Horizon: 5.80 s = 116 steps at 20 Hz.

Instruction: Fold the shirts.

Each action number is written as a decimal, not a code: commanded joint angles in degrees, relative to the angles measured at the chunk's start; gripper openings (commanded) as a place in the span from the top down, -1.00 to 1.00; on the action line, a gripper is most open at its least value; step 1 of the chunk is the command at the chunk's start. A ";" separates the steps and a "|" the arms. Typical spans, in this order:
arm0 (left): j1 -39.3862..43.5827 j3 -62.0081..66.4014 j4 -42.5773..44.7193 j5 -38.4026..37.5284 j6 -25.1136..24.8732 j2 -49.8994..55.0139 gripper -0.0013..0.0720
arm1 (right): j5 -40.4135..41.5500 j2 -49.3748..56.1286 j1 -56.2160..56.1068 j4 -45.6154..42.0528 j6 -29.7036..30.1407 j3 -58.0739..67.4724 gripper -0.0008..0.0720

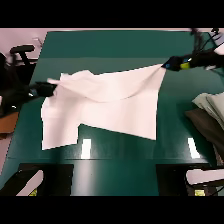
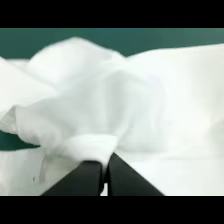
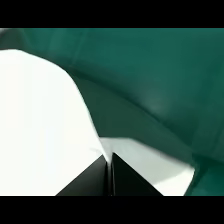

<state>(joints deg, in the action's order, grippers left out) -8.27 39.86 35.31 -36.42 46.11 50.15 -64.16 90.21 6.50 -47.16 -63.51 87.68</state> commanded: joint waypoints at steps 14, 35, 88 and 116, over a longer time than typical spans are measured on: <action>-22.75 14.40 10.27 -8.26 4.92 11.89 -0.94 | -13.03 8.17 10.43 5.09 0.17 16.55 -0.31; -33.35 6.97 13.03 -35.26 9.46 31.21 -0.67 | -7.89 -14.69 11.98 7.15 4.00 -21.20 -0.30; -20.24 7.30 15.26 -38.86 5.90 30.12 0.90 | 7.26 -22.05 -6.54 8.66 -5.77 -56.76 0.94; -20.22 72.63 -5.88 -37.07 11.72 -5.77 0.91 | -5.86 -42.36 16.09 8.07 -9.73 14.14 0.94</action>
<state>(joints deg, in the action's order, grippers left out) -28.49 111.07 29.58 -68.93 55.11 40.71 -65.01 42.26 22.41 -38.68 -73.12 99.61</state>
